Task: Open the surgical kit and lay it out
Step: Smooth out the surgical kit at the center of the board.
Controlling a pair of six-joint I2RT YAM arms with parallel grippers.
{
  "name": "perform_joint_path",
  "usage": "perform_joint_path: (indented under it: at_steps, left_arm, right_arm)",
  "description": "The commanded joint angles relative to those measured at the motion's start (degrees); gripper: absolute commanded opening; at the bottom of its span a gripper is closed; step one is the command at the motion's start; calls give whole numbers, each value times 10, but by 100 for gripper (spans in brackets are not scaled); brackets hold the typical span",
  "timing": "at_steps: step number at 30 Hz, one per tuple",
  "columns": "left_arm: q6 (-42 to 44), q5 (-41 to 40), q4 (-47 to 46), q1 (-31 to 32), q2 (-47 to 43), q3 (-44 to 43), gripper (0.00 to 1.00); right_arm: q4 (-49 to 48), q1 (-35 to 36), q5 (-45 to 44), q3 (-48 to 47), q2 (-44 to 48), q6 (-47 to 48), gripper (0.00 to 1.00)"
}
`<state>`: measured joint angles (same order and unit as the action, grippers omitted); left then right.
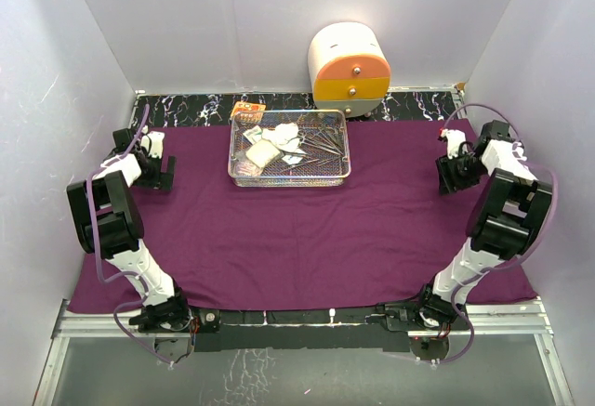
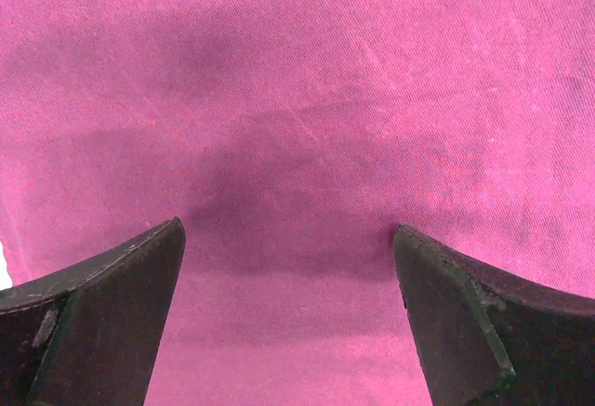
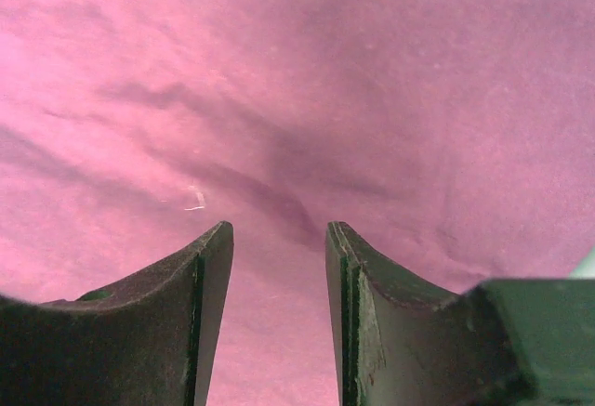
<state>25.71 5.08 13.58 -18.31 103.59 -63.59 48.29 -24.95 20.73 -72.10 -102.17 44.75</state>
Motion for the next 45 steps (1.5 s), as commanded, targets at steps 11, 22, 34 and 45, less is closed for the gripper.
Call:
perform_joint_path:
  at_steps: [11, 22, 34, 45]
  left_arm:
    - [-1, 10, 25, -2, -24, -3, 93]
    - [2, 6, 20, -2, -21, 3, 93]
    - [13, -9, 13, -2, -27, 13, 93]
    - [21, -22, 15, -2, -47, 3, 94]
  right_arm:
    - [-5, 54, 16, 26, 5, -15, 40]
    - [-18, 52, -56, 89, 19, 7, 33]
    - [-30, 29, -154, 147, 79, 46, 32]
    - [41, 8, -119, 106, 118, 58, 41]
